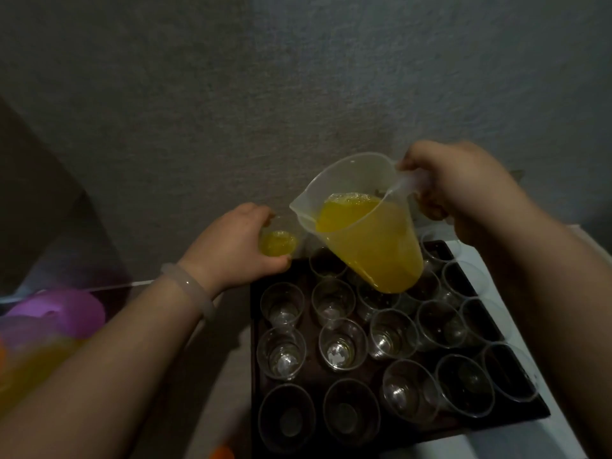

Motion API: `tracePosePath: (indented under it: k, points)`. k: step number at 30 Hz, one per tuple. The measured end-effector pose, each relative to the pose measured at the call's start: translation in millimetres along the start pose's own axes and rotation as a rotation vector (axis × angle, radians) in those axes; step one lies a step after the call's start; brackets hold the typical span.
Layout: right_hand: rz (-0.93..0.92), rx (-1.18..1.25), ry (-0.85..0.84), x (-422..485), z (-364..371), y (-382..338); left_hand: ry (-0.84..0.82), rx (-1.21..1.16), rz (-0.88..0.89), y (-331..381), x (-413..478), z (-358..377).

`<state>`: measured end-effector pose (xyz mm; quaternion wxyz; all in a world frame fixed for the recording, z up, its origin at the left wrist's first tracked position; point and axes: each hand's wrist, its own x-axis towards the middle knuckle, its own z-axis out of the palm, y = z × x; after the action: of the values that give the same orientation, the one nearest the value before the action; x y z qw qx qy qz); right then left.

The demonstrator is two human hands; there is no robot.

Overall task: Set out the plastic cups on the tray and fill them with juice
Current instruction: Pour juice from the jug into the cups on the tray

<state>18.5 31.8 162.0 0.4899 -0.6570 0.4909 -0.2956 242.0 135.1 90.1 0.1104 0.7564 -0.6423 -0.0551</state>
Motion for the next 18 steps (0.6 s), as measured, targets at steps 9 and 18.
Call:
tracePosePath:
  k: [9, 18]
  points:
    - [0.009, 0.197, 0.106, -8.3, -10.6, 21.0, -0.243, 0.122, 0.073, -2.4, 23.9, 7.0]
    - [0.029, 0.254, 0.132, -10.1, -16.5, 30.7, -0.409, 0.238, 0.164, -6.4, 38.7, 22.3]
